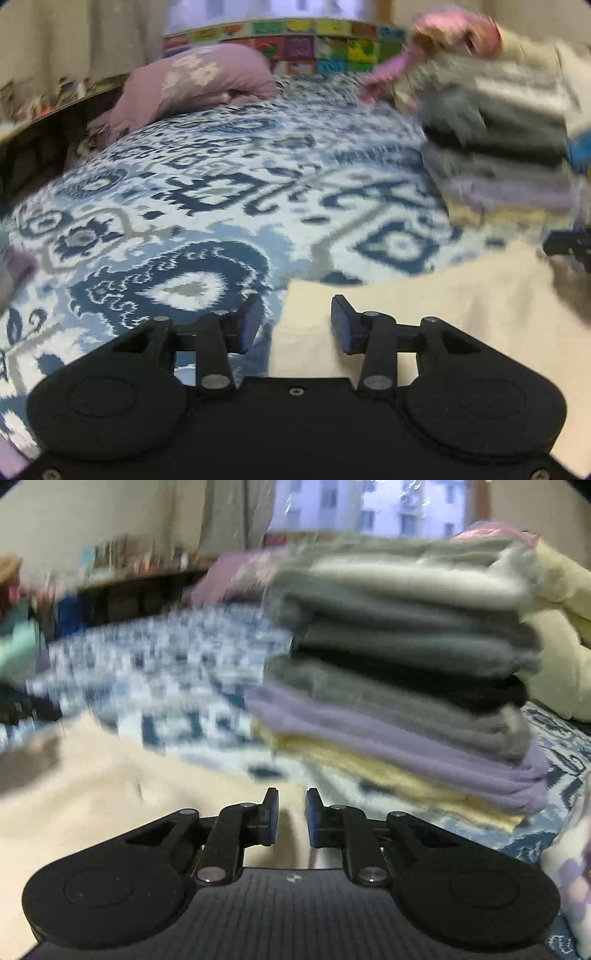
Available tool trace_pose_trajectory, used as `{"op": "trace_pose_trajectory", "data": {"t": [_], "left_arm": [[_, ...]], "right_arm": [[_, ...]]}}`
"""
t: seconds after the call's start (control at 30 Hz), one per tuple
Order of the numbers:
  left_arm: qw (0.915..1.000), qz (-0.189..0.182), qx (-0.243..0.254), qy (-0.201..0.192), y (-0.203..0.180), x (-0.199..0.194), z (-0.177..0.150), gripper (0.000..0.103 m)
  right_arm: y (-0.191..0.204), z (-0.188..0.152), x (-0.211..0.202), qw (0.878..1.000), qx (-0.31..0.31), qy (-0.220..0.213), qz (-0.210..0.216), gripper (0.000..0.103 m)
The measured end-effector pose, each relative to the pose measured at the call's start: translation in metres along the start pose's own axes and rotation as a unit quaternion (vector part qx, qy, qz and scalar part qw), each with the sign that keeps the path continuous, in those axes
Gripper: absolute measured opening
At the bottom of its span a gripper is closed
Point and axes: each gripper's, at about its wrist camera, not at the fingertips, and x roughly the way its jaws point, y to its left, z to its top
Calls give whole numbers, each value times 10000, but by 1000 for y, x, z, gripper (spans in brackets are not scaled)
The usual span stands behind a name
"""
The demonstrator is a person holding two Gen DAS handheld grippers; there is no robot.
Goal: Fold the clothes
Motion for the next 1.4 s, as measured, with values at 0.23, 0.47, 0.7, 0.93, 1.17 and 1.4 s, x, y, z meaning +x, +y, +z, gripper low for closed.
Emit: {"op": "trace_pose_trajectory", "data": {"t": [0.23, 0.47, 0.7, 0.93, 1.17, 1.4], "left_arm": [[9993, 264, 208, -134, 2, 1, -4, 35], [9997, -169, 188, -37, -14, 6, -6, 38], [9987, -398, -274, 142, -2, 16, -6, 41], [9968, -420, -569, -383, -10, -33, -1, 40], [9961, -771, 8, -428, -85, -71, -33, 40], [9846, -1355, 1015, -425, -184, -123, -93, 40]], "right_arm": [[-4, 3, 9, 9994, 124, 309, -47, 14], [13, 12, 18, 9984, 353, 363, 253, 15], [-6, 6, 20, 9931, 873, 588, 511, 12], [-28, -11, -55, 9818, 1854, -145, 395, 17], [-4, -84, -132, 9741, 2194, -504, 223, 17], [30, -139, -185, 9660, 2564, -346, 40, 17]]}}
